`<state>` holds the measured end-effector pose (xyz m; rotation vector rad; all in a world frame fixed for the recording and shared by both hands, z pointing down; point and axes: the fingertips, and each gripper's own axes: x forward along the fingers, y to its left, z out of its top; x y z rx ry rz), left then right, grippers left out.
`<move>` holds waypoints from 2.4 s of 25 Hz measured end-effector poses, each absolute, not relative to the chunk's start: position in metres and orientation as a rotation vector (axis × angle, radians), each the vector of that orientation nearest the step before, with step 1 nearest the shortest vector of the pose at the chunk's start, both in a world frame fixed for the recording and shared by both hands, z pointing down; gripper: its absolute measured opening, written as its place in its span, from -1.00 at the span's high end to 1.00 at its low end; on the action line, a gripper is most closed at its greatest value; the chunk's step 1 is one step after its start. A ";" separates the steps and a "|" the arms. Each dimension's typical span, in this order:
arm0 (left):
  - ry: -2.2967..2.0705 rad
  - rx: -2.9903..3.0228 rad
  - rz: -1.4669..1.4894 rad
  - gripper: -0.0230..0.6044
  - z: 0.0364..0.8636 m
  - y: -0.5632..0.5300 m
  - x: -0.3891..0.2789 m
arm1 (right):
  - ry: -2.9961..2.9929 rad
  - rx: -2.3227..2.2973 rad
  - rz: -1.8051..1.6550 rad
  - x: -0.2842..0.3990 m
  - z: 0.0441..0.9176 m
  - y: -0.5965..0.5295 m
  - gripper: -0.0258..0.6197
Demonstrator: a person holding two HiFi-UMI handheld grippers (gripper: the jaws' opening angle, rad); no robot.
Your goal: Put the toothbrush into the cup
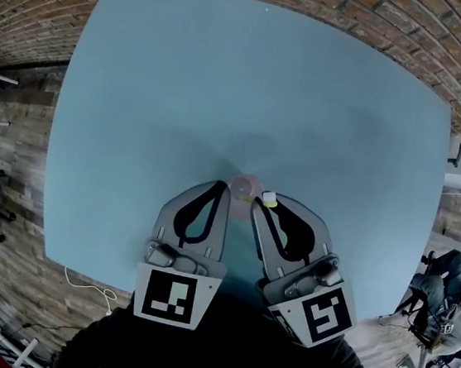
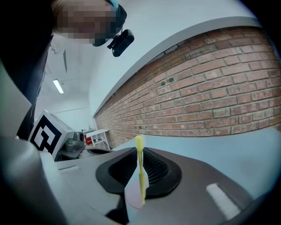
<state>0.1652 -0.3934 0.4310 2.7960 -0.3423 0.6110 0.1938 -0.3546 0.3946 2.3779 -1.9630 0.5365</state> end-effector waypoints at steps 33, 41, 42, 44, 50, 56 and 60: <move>-0.307 2.877 0.517 0.90 0.395 -0.376 0.157 | -1.958 2.389 0.451 0.178 0.363 -0.336 0.75; -0.320 2.965 0.420 0.90 0.362 -0.358 0.139 | -1.904 2.438 0.369 0.166 0.337 -0.321 0.92; -0.330 2.981 0.399 0.90 0.355 -0.355 0.135 | -1.911 2.437 0.354 0.161 0.332 -0.319 0.92; -0.345 3.008 0.368 0.90 0.343 -0.349 0.127 | -1.923 2.433 0.324 0.151 0.323 -0.314 0.92; -0.368 3.056 0.305 0.90 0.317 -0.331 0.106 | -1.971 2.442 0.235 0.128 0.295 -0.301 0.92; -0.405 3.089 0.257 0.90 0.298 -0.319 0.093 | -1.975 2.436 0.151 0.117 0.277 -0.287 0.92; -0.403 3.106 0.225 0.90 0.293 -0.312 0.091 | -1.983 2.440 0.133 0.114 0.273 -0.280 0.92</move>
